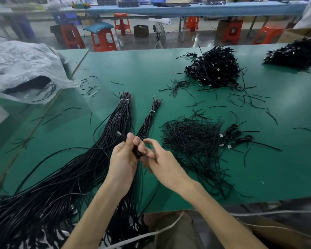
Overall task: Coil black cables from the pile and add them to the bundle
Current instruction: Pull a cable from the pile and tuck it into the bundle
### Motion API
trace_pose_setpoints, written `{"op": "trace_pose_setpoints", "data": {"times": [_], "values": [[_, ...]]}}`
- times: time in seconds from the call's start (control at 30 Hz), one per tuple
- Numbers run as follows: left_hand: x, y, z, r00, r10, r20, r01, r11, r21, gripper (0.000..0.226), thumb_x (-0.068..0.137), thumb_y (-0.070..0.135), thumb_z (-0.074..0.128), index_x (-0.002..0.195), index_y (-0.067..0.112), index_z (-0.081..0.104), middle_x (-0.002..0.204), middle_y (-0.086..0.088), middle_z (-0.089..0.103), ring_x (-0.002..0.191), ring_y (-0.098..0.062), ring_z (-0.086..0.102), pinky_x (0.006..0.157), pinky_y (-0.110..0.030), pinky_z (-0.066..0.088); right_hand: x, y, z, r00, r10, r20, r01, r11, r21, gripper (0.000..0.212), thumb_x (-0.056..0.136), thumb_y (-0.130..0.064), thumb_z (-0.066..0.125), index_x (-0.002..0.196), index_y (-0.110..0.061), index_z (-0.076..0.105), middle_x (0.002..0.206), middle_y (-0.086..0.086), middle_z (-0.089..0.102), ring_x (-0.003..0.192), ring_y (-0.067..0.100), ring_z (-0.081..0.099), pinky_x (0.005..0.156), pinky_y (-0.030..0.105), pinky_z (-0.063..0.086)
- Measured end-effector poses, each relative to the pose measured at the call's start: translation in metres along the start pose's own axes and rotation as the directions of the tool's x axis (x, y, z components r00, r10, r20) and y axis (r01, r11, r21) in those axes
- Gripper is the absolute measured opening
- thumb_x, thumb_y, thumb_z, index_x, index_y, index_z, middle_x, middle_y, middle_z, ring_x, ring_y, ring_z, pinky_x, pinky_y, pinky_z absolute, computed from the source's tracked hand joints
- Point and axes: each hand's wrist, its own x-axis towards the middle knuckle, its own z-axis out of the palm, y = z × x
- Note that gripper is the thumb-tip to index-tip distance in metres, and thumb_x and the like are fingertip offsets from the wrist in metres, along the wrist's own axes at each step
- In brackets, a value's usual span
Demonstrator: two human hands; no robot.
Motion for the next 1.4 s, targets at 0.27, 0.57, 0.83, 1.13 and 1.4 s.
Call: {"op": "trace_pose_setpoints", "data": {"times": [0.27, 0.57, 0.83, 1.13, 1.4], "values": [[-0.002, -0.002, 0.0, 0.963, -0.049, 0.263, -0.002, 0.982, 0.191, 0.044, 0.106, 0.038, 0.043, 0.084, 0.017, 0.075, 0.097, -0.021, 0.074, 0.102, -0.033, 0.069, 0.09, -0.049, 0.05, 0.005, 0.003, -0.017, 0.998, -0.056, -0.01, 0.056, 0.924, 0.379, 0.041, 0.082, 0.009, 0.073, 0.115, -0.016, 0.07, 0.094, -0.011, 0.073, 0.093, 0.007, 0.069, 0.081, 0.028, 0.056], [0.002, 0.017, -0.025, 0.966, 0.01, 0.259, -0.188, 0.716, 0.672, 0.028, 0.093, 0.023, 0.061, 0.097, -0.005, 0.063, 0.091, 0.006, 0.07, 0.089, -0.009, 0.071, 0.083, -0.018, 0.052, -0.002, 0.0, -0.011, 0.954, -0.2, -0.223, 0.187, 0.979, -0.078, 0.044, 0.088, -0.019, 0.078, 0.131, -0.015, 0.066, 0.093, -0.009, 0.051, 0.088, 0.003, 0.053, 0.081, 0.011, 0.04], [-0.001, 0.011, -0.036, 0.995, 0.1, 0.0, -0.067, 0.664, 0.744, 0.028, 0.076, 0.01, 0.087, 0.094, 0.008, 0.065, 0.072, -0.006, 0.071, 0.058, -0.012, 0.069, 0.059, -0.016, 0.053, -0.007, 0.004, -0.009, 0.977, -0.212, -0.011, 0.187, 0.884, -0.429, 0.015, 0.103, -0.015, 0.059, 0.117, -0.011, 0.062, 0.103, 0.002, 0.061, 0.094, 0.021, 0.059, 0.085, 0.037, 0.049], [0.0, 0.007, -0.051, 0.942, -0.163, 0.295, -0.321, -0.17, 0.932, 0.033, 0.101, 0.056, 0.045, 0.113, 0.032, 0.064, 0.101, 0.016, 0.056, 0.09, -0.002, 0.056, 0.076, -0.022, 0.047, -0.012, 0.015, -0.003, 0.966, -0.218, 0.136, 0.255, 0.758, -0.6, 0.024, 0.096, 0.008, 0.049, 0.107, -0.013, 0.056, 0.094, -0.004, 0.046, 0.094, 0.019, 0.049, 0.071, 0.028, 0.035], [-0.007, -0.018, -0.05, 0.911, -0.226, 0.345, -0.411, -0.422, 0.808, 0.031, 0.111, 0.036, 0.013, 0.107, 0.023, 0.04, 0.091, 0.01, 0.054, 0.064, -0.015, 0.047, 0.075, -0.029, 0.034, -0.005, 0.026, -0.002, 0.962, -0.216, 0.168, 0.273, 0.751, -0.602, 0.018, 0.1, 0.003, 0.052, 0.11, -0.011, 0.059, 0.097, -0.002, 0.053, 0.095, 0.018, 0.053, 0.075, 0.028, 0.042]]}}
